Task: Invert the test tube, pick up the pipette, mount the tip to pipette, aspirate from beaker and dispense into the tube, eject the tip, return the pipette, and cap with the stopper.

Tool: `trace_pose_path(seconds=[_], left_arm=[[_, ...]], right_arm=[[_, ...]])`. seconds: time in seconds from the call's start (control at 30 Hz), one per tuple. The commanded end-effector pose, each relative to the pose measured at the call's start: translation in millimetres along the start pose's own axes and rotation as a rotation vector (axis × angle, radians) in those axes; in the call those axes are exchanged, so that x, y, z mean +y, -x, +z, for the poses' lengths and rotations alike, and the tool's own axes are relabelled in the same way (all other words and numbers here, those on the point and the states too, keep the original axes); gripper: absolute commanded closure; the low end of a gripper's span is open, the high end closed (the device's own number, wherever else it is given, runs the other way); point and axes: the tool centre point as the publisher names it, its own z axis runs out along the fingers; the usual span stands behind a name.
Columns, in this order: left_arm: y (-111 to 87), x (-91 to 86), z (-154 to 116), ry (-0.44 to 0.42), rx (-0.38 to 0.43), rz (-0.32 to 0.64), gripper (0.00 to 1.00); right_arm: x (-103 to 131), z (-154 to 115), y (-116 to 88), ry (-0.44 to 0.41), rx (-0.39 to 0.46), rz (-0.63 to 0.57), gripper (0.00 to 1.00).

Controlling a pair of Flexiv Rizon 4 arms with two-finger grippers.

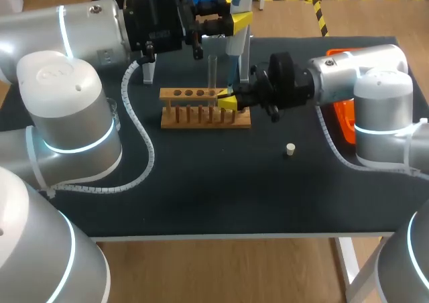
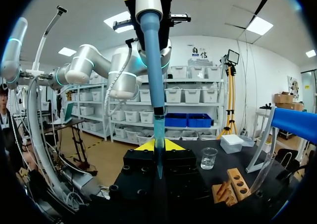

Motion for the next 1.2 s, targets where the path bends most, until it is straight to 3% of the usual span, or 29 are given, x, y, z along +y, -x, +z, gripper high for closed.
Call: trace_pose_path(seconds=[0.03,1.2], left_arm=[[0.8,0.2,-0.1,0.001,0.003,0.0,1.0],[0.8,0.2,-0.1,0.001,0.003,0.0,1.0]], right_arm=[[0.1,0.9,1.1,-0.002,-0.001,0.002,1.0],[17.4,0.3,1.6,0.014,-0.004,-0.045,1.0]])
